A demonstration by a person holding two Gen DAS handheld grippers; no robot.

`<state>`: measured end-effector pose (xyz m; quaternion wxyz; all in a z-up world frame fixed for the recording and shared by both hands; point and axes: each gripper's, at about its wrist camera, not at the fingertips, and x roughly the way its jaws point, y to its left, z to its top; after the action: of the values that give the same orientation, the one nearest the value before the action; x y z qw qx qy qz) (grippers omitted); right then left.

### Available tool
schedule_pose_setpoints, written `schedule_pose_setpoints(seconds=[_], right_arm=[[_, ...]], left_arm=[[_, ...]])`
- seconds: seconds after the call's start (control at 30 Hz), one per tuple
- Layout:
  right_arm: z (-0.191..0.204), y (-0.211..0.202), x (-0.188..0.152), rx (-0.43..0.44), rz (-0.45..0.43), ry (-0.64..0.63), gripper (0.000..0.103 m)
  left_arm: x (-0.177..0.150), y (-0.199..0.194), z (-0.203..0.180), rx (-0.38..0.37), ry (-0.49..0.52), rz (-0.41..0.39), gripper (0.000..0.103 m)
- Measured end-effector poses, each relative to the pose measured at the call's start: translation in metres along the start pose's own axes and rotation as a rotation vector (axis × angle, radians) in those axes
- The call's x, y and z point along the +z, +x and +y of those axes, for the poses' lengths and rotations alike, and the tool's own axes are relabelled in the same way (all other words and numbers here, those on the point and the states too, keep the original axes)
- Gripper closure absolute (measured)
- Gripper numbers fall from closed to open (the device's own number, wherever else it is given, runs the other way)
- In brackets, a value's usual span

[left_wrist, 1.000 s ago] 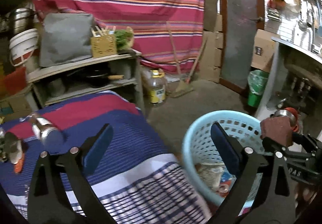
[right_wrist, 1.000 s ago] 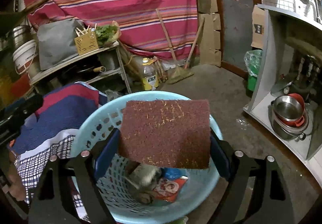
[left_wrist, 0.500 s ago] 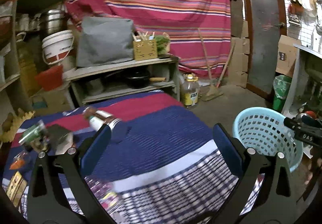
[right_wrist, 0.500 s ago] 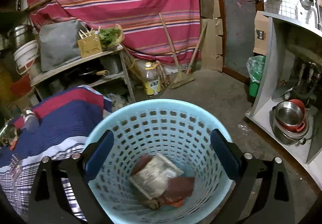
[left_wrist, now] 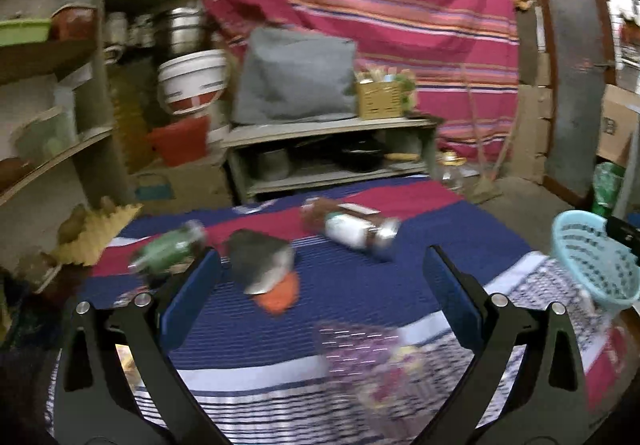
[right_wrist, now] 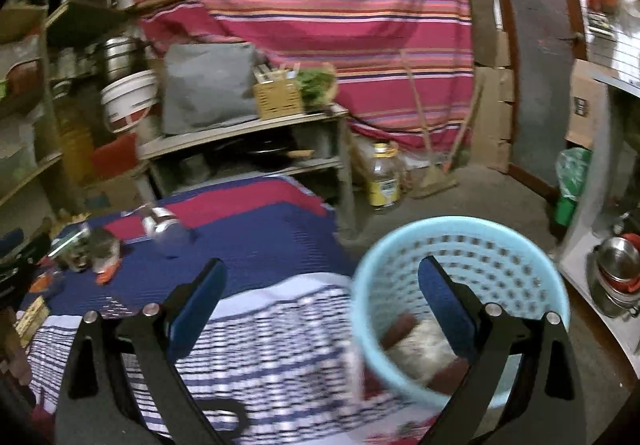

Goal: Collect trash
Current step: 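Move both tools back over the table, then close the left tool on the orange snack bag and lift it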

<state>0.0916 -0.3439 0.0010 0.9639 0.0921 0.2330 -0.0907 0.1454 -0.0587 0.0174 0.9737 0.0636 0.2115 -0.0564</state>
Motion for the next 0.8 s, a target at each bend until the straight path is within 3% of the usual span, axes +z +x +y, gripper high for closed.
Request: schedule_pose_setpoints(seconds=[0.2, 0.43, 0.8], right_arm=[[0.063, 0.009, 0.004, 0.063, 0.023, -0.087, 0.008], [0.123, 0.035, 0.002, 0.130, 0.056, -0.107, 0.008], [0.155, 0.074, -0.023, 0.142, 0.134, -0.178, 0.008]], left_arm=[[-0.004, 0.015, 0.061, 0.084, -0.039, 0.049, 0.005], [-0.019, 0.034, 0.132, 0.096, -0.142, 0.118, 0.006], [-0.060, 0.091, 0.188, 0.098, -0.182, 0.289, 0.006]])
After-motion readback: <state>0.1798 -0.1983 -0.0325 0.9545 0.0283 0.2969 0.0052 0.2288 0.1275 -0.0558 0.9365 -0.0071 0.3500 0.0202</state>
